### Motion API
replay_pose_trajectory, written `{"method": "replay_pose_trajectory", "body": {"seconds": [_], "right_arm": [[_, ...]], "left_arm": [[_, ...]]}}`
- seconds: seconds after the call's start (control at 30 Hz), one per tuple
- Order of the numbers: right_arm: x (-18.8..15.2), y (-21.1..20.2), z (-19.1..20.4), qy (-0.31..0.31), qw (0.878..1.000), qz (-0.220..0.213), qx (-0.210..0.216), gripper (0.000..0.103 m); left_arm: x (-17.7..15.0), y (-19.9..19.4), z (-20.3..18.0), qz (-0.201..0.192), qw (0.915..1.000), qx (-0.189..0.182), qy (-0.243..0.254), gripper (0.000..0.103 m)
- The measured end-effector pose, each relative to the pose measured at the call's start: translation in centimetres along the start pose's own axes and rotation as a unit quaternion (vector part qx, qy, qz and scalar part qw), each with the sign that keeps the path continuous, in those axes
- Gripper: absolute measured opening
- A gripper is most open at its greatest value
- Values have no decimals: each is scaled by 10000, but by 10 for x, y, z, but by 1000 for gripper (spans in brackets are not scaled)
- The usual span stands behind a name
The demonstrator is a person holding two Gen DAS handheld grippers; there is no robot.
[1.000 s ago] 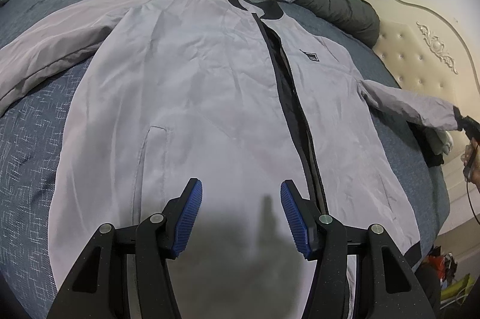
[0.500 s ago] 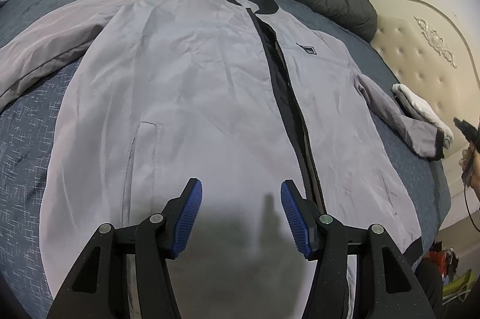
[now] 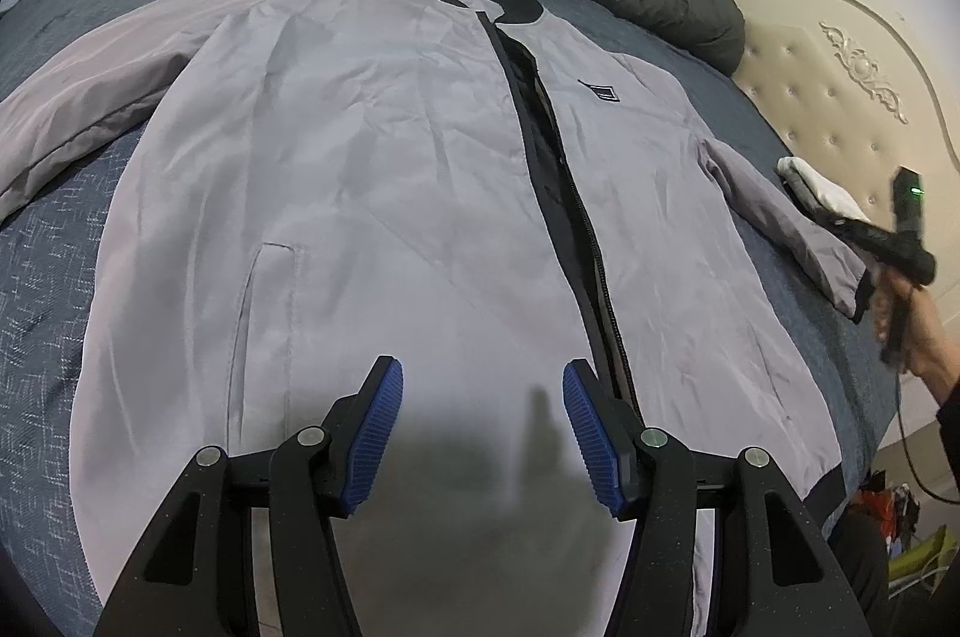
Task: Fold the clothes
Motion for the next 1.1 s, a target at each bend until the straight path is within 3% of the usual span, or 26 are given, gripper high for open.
{"method": "replay_pose_trajectory", "body": {"seconds": [0.1,0.2,0.43,0.57,0.77,0.9,1.1], "right_arm": [[-6,27,16,-99,9997,204,88,19],[-4,50,11,-52,9994,329,-91,19],[-3,85,-36,370,9934,589,-911,19],[-3,97,-43,398,9919,817,-884,19],[13,58,-45,666,9967,132,-456,19],[18,21,-49,477,9980,-235,-347,19],[12,17,-51,403,9986,-126,-320,19]], "left_arm": [[0,0,0,0,10000,-20,16,61],[-1,0,1,8,10000,-32,19,61],[-1,3,5,37,10000,-19,7,62],[0,6,4,50,10000,-24,30,62],[6,4,4,13,10000,-63,46,63],[13,-2,1,-57,9999,-85,41,63],[27,-7,-1,-215,9997,-51,42,66]]}}
Point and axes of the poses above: each gripper's, at about its wrist camera, not at the fingertips, and y roughly the way its jaws point, z to its left, x to its top, the point moved 5 cm from there along y, roughly the way its jaws point, and after that the axes turned 13 degrees about -z, right-handed, at the moved point
